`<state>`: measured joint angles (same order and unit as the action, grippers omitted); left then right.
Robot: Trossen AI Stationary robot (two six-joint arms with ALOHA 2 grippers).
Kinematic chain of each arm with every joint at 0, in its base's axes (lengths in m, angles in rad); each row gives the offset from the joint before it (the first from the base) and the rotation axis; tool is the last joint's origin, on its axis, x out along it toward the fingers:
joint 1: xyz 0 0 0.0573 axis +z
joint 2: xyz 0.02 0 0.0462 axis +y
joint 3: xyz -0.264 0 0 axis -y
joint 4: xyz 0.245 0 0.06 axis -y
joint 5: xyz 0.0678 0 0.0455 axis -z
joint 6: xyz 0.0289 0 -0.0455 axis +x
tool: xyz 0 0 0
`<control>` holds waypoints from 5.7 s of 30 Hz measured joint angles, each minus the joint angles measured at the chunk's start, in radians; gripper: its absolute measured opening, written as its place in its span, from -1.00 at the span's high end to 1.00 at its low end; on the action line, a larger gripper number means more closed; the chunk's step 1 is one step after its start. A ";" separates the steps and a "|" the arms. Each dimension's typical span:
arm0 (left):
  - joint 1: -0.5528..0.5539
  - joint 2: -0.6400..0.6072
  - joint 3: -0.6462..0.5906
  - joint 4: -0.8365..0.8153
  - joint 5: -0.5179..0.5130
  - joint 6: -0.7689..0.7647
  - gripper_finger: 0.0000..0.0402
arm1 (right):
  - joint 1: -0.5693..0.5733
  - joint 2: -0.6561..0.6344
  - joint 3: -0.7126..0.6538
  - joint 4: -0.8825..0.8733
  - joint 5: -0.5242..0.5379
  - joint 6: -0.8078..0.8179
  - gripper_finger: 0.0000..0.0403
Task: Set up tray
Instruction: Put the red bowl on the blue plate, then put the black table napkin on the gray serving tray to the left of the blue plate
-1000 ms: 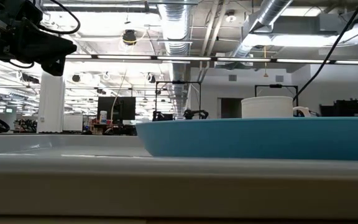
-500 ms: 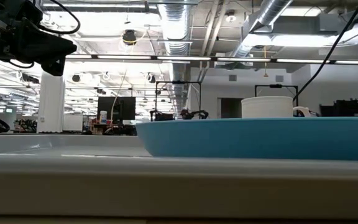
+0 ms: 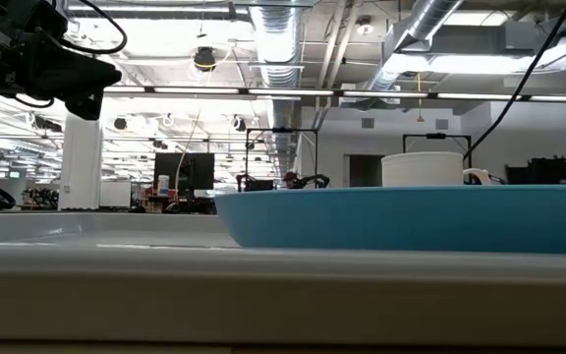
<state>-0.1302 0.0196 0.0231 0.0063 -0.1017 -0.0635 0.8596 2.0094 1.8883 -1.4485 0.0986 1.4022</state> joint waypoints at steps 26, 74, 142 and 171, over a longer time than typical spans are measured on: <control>0.000 0.000 0.000 0.001 0.000 0.000 0.80 | -0.311 0.102 0.053 0.178 -0.102 -0.715 1.00; 0.000 0.000 0.000 0.000 0.000 0.000 0.80 | -0.331 -0.786 -0.660 0.896 0.018 -1.096 -0.01; 0.000 0.007 0.000 0.000 0.000 0.000 0.80 | -0.535 -2.005 -1.880 1.460 -0.100 -1.411 0.06; 0.000 0.008 0.000 0.013 -0.112 0.168 0.80 | -0.535 -2.004 -1.881 1.457 -0.098 -1.410 0.06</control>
<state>-0.1299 0.0273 0.0227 0.0195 -0.2139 0.1040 0.3248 0.0051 0.0074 0.0082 0.0002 -0.0082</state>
